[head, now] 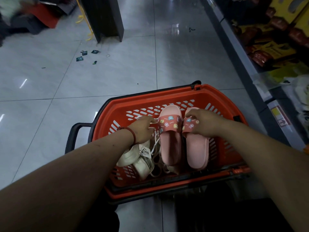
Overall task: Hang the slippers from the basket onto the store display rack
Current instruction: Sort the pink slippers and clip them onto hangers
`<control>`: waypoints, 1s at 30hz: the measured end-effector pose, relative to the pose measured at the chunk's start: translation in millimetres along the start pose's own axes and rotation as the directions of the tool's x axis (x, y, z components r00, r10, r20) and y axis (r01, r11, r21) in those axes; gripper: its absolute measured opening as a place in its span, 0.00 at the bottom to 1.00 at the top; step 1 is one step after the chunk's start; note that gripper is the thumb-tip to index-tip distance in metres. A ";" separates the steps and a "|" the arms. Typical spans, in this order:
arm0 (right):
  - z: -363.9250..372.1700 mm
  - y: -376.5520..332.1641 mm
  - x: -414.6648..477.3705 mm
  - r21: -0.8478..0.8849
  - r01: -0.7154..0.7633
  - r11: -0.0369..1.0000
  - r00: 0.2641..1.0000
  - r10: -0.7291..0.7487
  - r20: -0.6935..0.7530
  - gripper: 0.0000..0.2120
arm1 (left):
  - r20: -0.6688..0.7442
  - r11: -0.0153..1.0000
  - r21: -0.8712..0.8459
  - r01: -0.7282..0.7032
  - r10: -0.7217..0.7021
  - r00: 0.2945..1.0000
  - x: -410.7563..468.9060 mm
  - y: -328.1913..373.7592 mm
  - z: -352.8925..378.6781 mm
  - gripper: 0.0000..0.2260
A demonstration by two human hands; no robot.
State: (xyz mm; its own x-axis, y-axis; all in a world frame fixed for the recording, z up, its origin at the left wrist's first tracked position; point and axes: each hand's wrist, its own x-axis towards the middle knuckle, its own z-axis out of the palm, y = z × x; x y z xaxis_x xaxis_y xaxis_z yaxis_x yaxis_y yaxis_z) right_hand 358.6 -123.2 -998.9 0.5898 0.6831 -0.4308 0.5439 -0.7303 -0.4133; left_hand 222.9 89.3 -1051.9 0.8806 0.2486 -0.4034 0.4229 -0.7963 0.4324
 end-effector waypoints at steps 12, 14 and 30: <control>1.9 20.4 10.8 0.227 -0.092 0.970 0.994 0.104 -0.044 0.29 | 0.014 0.943 0.315 0.104 -0.115 0.993 10.7 -28.5 -0.9 0.32; 1.9 20.8 11.5 0.227 -0.102 0.969 0.993 0.114 -0.043 0.31 | 0.001 0.960 0.259 0.105 -0.109 0.994 13.2 -30.6 -1.5 0.33; -2.1 16.4 1.8 0.200 -0.119 0.972 0.992 0.122 -0.004 0.30 | 0.015 0.958 0.261 0.115 -0.123 0.992 23.0 -12.0 2.0 0.15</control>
State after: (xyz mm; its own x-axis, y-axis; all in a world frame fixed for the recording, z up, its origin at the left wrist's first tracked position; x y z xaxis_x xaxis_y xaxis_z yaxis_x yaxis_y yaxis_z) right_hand 369.8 -133.9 -1004.7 0.6546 0.5885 -0.4746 0.3392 -0.7897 -0.5112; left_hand 237.6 103.4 -1068.0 0.8185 0.3366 -0.4655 0.4509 -0.8786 0.1575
